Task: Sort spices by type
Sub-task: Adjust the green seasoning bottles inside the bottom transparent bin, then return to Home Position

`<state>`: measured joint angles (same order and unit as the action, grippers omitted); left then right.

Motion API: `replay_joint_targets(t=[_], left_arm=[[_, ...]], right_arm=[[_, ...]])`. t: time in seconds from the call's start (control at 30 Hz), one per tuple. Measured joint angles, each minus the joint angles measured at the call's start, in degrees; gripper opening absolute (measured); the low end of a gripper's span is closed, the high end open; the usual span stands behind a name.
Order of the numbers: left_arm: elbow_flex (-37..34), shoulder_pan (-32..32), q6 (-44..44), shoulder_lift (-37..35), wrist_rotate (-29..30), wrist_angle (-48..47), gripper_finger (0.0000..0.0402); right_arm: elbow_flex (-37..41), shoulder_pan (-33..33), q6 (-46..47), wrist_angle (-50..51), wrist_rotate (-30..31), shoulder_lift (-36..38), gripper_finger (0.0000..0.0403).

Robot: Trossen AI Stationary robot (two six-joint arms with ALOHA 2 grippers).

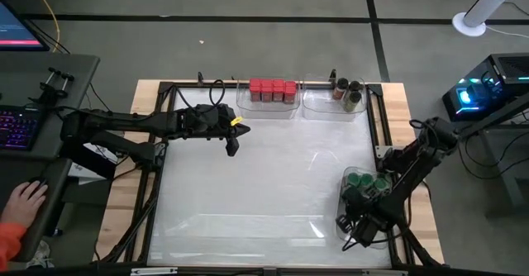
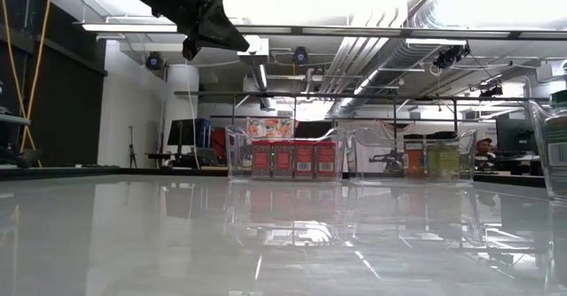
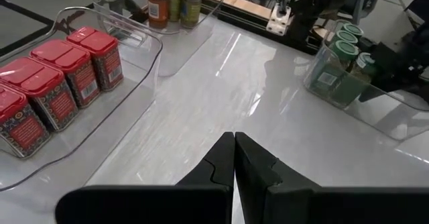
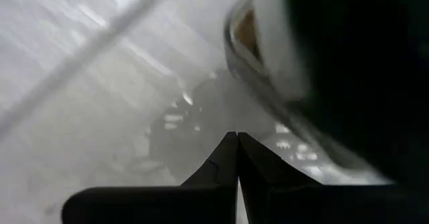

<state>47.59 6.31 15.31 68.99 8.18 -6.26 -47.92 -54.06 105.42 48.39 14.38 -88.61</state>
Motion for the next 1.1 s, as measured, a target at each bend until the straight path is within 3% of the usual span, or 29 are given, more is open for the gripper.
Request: replay_joint_targets(t=[0.37,0.6,0.73,0.83,0.93,1.03,1.1], left_arm=[[0.0,0.0,0.0,0.0,0.1,0.0,0.0000],[0.0,0.0,-0.9,0.0,0.1,0.0,0.0000],[0.0,0.0,-0.8,0.0,0.0,0.1,0.0000],[0.0,0.0,0.6,-0.3,-2.5,0.5,0.0000],[0.0,0.0,2.4,-1.2,-8.3,3.6,0.0000],[0.4,0.4,2.4,-3.5,-13.8,7.6,0.0000],[1.7,0.7,2.0,-5.8,-14.4,7.7,0.0000]], right_arm=[[-2.5,2.1,-3.9,1.3,4.1,0.1,0.0000],[-7.9,-2.5,-7.8,2.7,-3.2,0.4,0.0000],[-11.1,-7.0,-3.0,3.3,-3.3,3.8,0.0000],[-12.9,-9.9,2.7,5.7,3.5,8.3,0.0000],[-13.6,-9.8,4.9,10.6,16.0,14.1,0.0000],[-13.1,-4.6,-0.3,13.8,23.2,20.1,0.0000],[-12.7,0.7,-7.6,13.9,25.9,23.4,0.0000]])
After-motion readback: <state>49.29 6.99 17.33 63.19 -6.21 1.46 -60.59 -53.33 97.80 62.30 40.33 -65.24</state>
